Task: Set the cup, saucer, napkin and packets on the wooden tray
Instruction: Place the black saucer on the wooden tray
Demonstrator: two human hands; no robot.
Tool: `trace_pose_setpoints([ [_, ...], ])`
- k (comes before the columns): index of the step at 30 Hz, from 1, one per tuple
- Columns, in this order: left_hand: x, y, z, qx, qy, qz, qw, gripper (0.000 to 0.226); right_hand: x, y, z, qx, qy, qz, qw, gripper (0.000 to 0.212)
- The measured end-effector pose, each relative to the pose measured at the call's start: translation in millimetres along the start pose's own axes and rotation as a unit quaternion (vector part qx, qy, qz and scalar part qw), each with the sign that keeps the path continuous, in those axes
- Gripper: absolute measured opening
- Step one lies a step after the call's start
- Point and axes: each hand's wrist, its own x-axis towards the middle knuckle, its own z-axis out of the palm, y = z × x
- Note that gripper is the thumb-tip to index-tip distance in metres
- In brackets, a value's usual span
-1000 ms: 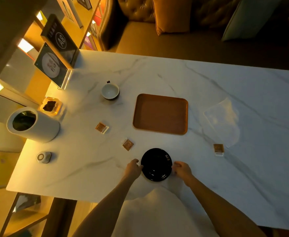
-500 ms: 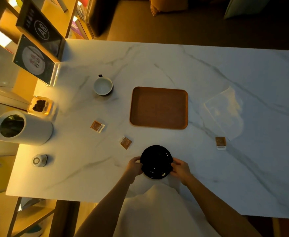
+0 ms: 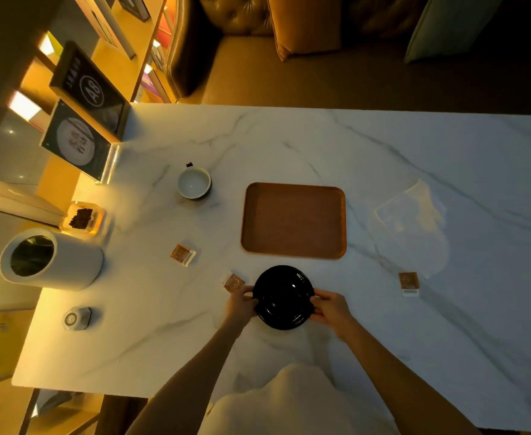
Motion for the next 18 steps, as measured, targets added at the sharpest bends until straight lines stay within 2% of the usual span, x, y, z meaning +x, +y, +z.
trace_pose_setpoints([
  [8,46.1,79.8,-29.2,0.014,0.032,0.072,0.997,0.035,38.6,-97.3,25.1,-0.032,-0.028,-0.055,0.998,0.039],
  [13,83.6,133.0,-36.7,0.076,0.047,0.122,0.989,0.038,73.0,-149.1,44.4,-0.024,0.002,-0.047,0.999,0.039],
  [18,118.9,155.2,-42.5,0.146,0.058,0.142,0.977,0.033,104.2,-169.5,62.3,-0.025,0.043,-0.023,0.998,0.037],
])
